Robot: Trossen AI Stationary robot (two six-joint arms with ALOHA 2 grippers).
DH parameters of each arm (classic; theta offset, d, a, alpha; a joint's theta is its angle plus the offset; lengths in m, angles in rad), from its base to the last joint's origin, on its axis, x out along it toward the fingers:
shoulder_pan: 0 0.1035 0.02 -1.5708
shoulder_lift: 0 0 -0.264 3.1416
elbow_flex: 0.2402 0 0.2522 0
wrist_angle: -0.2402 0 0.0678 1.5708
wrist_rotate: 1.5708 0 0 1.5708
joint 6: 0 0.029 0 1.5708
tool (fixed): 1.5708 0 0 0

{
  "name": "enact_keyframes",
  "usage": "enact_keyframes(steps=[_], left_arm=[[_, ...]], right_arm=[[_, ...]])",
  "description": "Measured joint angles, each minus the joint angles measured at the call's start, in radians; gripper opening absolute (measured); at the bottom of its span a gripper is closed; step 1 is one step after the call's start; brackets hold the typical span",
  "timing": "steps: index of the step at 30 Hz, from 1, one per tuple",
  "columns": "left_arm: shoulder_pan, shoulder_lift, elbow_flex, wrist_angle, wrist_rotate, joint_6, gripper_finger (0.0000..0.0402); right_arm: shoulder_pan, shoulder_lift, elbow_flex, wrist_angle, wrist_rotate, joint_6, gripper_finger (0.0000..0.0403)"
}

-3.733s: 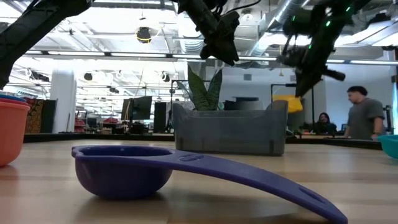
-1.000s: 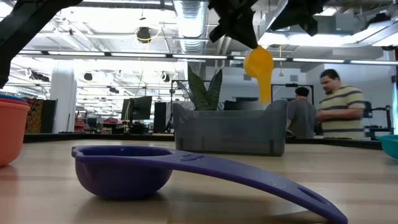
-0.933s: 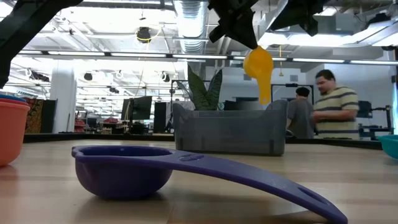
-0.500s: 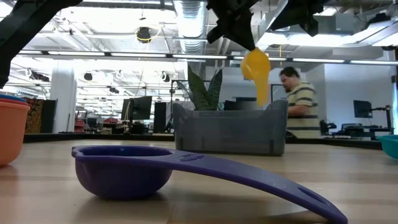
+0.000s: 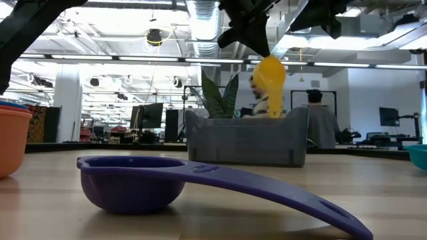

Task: Nest measuring cups in basket
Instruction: Stack the yellow measuring cup on top of the blue measuring cup

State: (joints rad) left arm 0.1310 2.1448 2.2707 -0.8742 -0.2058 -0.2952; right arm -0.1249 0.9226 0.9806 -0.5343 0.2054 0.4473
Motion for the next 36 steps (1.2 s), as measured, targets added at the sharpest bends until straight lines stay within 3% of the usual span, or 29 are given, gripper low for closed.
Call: enact_keyframes(steps=[8,15,21,27,36], left_arm=[[0.006,-0.062,0.000,-0.108,0.046,-0.045,0.0000],[-0.029,-0.181,0.002,-0.279,0.153,-0.170,0.0000],[-0.141,-0.275,0.001,-0.413,0.222,-0.341,0.0000],[-0.284,-0.305,0.001,-0.513,0.161,-0.562,0.0000],[-0.454,-0.310,-0.076,-0.634,0.165,-0.739,0.0000]], right_arm=[[-0.025,-0.014,0.000,0.049,0.002,-0.001,0.0062],[-0.077,-0.027,-0.001,0.037,0.002,-0.002,0.0070],[-0.102,-0.029,-0.001,0.016,-0.052,-0.001,0.0071],[-0.103,-0.021,-0.001,-0.013,-0.074,0.034,0.0071],[-0.077,-0.019,-0.001,-0.019,-0.081,0.078,0.0071]])
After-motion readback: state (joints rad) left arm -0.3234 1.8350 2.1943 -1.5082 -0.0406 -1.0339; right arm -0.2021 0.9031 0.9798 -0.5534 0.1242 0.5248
